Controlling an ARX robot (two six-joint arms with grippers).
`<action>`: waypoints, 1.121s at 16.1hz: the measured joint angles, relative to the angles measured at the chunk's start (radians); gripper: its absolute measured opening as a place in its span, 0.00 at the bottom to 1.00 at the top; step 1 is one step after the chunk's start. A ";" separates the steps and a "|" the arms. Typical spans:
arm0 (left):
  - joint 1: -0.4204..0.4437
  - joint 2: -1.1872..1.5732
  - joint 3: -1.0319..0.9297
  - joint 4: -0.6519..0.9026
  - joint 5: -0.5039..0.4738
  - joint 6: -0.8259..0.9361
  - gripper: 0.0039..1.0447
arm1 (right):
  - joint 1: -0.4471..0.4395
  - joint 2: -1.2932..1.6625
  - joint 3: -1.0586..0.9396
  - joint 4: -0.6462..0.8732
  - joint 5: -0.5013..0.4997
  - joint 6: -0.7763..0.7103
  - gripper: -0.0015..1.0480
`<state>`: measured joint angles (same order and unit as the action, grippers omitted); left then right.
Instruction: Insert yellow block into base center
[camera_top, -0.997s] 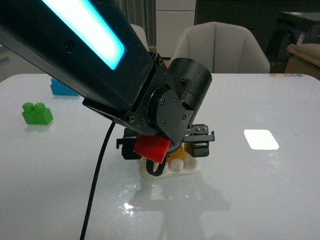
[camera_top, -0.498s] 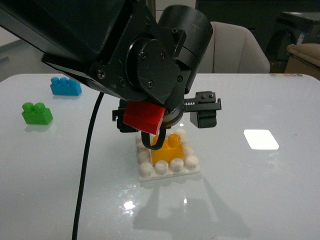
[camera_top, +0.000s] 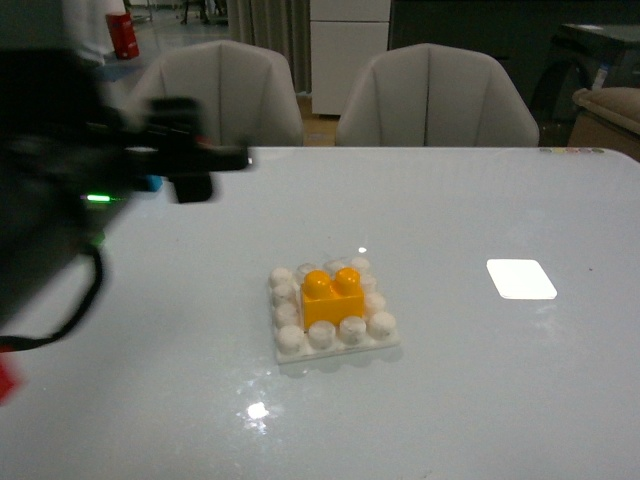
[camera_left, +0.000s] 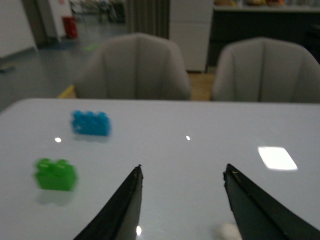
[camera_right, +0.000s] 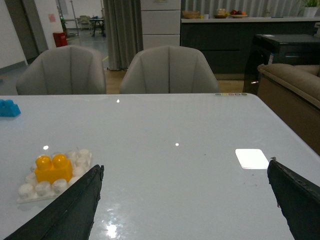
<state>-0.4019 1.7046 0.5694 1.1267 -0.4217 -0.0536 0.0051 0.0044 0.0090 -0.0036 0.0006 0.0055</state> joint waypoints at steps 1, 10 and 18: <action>0.050 -0.107 -0.105 0.061 0.021 0.012 0.37 | 0.000 0.000 0.000 0.000 0.000 0.000 0.94; 0.211 -0.482 -0.425 -0.057 0.222 0.039 0.01 | 0.000 0.000 0.000 0.000 0.000 0.000 0.94; 0.354 -0.898 -0.541 -0.361 0.391 0.039 0.01 | 0.000 0.000 0.000 0.000 0.000 0.000 0.94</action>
<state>-0.0483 0.8062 0.0284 0.7654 -0.0311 -0.0143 0.0051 0.0044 0.0090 -0.0036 0.0002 0.0055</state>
